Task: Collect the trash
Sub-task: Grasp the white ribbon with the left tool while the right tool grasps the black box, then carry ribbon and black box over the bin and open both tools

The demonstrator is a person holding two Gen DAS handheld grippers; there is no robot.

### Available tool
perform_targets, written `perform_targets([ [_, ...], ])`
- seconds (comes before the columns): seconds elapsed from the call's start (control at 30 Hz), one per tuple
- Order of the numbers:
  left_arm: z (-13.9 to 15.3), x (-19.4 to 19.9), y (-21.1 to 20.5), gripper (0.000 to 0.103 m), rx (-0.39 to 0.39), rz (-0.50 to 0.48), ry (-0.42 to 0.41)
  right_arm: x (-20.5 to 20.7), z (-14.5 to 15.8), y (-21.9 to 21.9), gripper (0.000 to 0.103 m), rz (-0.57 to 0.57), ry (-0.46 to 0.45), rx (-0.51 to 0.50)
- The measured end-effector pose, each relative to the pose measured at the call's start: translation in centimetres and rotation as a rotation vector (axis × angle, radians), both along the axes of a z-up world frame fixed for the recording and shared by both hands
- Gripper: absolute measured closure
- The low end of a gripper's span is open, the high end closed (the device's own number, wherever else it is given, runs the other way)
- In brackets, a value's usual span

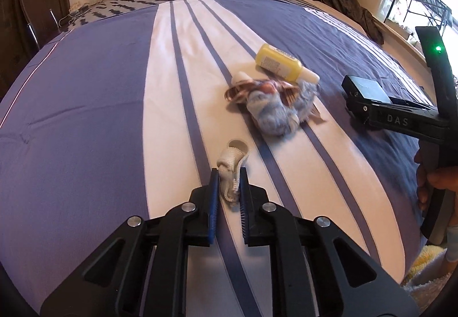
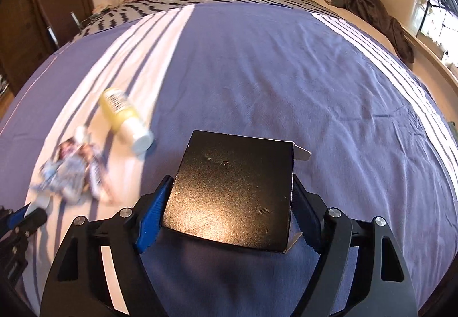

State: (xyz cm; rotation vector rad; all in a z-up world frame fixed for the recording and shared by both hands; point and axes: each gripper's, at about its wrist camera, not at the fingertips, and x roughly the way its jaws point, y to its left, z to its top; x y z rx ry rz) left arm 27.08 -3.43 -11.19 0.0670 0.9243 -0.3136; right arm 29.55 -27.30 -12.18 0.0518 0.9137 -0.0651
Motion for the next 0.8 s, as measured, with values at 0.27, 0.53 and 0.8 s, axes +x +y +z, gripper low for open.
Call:
perform_targets([
  [0.27, 0.5, -6.3, -0.1, 0.093, 0.0, -0.009, -0.004, -6.3, 1.1, 2.2, 0.024, 0.088, -0.026, 0.025],
  [0.53, 1.9, -13.4, 0.0, 0.093, -0.032, -0.019, -0.046, -13.4, 2.3, 3.9, 0.024, 0.153, -0.063, 0.053],
  [0.8, 3.2, -18.6, 0.3, 0.093, -0.055, -0.027, -0.088, -19.0, 3.3, 5.2, 0.024, 0.195, -0.1, 0.071],
])
